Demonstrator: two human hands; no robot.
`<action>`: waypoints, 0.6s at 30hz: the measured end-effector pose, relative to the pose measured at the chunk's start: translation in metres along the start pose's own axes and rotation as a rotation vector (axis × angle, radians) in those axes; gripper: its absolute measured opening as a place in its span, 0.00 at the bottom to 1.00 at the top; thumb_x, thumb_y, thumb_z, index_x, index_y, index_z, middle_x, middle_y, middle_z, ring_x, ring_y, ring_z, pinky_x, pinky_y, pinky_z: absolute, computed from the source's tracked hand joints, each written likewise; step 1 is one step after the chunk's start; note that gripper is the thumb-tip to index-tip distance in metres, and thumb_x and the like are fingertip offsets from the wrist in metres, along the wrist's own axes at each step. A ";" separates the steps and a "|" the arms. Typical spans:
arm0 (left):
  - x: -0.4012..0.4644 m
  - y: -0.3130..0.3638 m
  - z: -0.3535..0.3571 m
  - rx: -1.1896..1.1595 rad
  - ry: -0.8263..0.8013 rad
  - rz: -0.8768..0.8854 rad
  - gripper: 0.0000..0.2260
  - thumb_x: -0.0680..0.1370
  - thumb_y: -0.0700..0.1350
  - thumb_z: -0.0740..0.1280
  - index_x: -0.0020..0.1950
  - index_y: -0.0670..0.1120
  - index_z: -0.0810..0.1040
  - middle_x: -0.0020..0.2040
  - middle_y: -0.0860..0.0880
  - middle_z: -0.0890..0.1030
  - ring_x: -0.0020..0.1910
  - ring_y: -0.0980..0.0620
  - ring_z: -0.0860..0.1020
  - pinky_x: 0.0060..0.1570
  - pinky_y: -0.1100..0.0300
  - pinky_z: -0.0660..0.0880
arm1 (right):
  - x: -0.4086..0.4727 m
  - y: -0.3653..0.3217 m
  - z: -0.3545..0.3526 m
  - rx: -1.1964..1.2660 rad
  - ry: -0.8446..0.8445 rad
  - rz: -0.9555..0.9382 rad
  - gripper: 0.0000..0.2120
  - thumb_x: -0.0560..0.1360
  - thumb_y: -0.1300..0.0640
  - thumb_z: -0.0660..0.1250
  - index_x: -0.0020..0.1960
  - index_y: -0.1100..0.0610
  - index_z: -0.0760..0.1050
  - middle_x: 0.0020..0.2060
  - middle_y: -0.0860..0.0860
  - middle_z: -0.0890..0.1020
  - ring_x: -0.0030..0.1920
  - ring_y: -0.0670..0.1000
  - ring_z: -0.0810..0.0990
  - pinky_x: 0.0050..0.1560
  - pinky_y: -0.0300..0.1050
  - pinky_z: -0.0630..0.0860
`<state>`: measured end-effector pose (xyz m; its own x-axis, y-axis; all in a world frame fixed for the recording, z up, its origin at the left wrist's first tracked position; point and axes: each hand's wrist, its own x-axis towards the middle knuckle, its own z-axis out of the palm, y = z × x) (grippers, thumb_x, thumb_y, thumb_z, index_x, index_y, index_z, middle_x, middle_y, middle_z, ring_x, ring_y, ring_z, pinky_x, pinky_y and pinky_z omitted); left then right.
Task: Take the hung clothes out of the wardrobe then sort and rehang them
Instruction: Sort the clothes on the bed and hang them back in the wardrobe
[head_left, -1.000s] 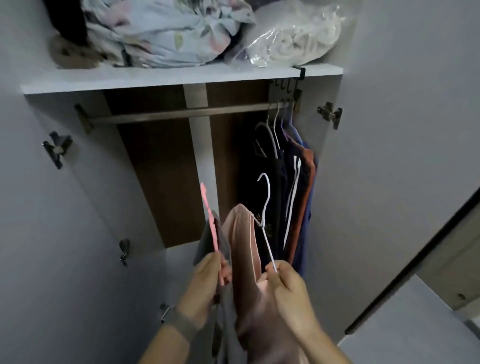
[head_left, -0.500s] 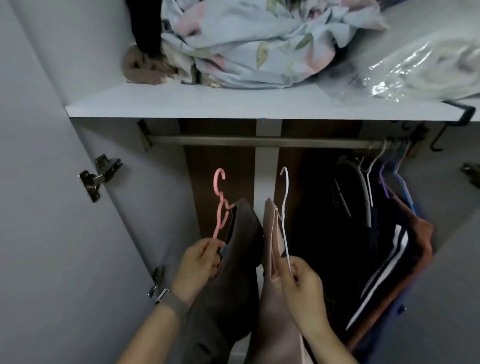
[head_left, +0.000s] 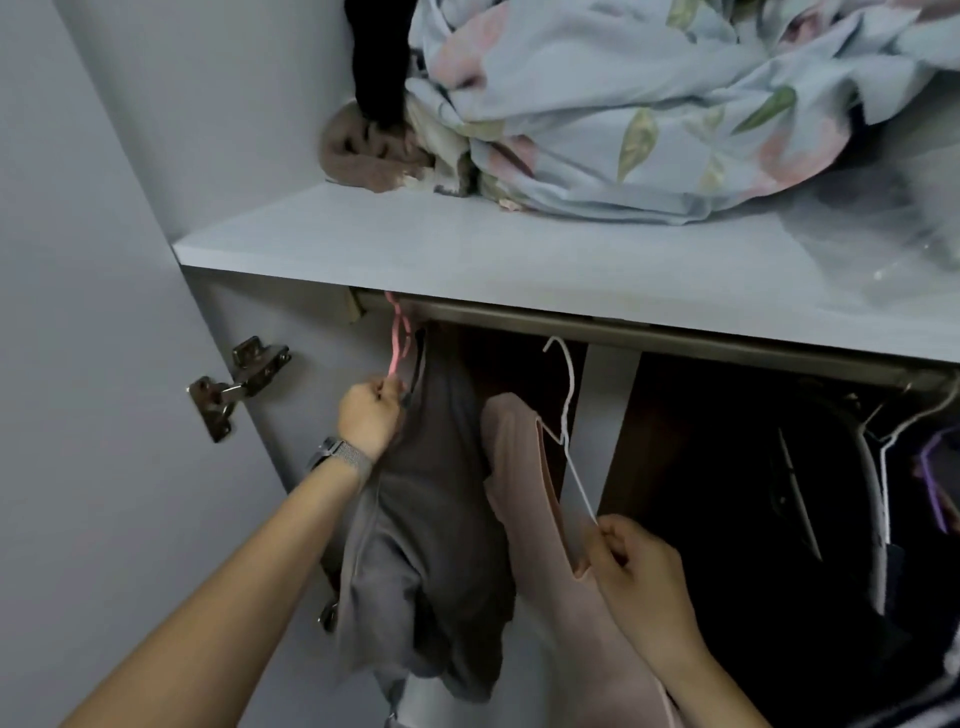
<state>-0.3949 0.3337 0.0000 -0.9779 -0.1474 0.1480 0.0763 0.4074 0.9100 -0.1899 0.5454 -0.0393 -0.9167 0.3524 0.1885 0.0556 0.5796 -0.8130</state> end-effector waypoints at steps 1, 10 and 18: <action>0.009 -0.003 -0.001 0.034 0.011 0.021 0.13 0.81 0.43 0.58 0.44 0.38 0.78 0.41 0.28 0.79 0.40 0.31 0.78 0.41 0.44 0.76 | 0.001 0.000 0.002 0.008 0.001 0.000 0.17 0.77 0.60 0.64 0.31 0.50 0.71 0.24 0.43 0.78 0.26 0.40 0.76 0.27 0.27 0.65; 0.037 -0.034 -0.018 0.198 0.005 0.012 0.15 0.81 0.42 0.58 0.46 0.33 0.79 0.43 0.30 0.80 0.44 0.33 0.79 0.42 0.50 0.73 | 0.007 0.002 0.027 -0.031 0.037 0.043 0.18 0.77 0.58 0.65 0.29 0.48 0.69 0.23 0.44 0.76 0.25 0.44 0.74 0.27 0.34 0.66; 0.041 -0.051 -0.027 0.241 -0.052 -0.034 0.13 0.81 0.43 0.59 0.51 0.36 0.79 0.48 0.33 0.80 0.50 0.36 0.78 0.46 0.52 0.71 | 0.006 0.009 0.052 -0.015 0.047 0.112 0.18 0.77 0.57 0.66 0.29 0.53 0.71 0.21 0.48 0.73 0.24 0.47 0.72 0.27 0.36 0.65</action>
<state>-0.4338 0.2825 -0.0296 -0.9883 -0.1212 0.0929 0.0003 0.6071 0.7946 -0.2154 0.5145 -0.0746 -0.8847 0.4497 0.1226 0.1631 0.5451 -0.8223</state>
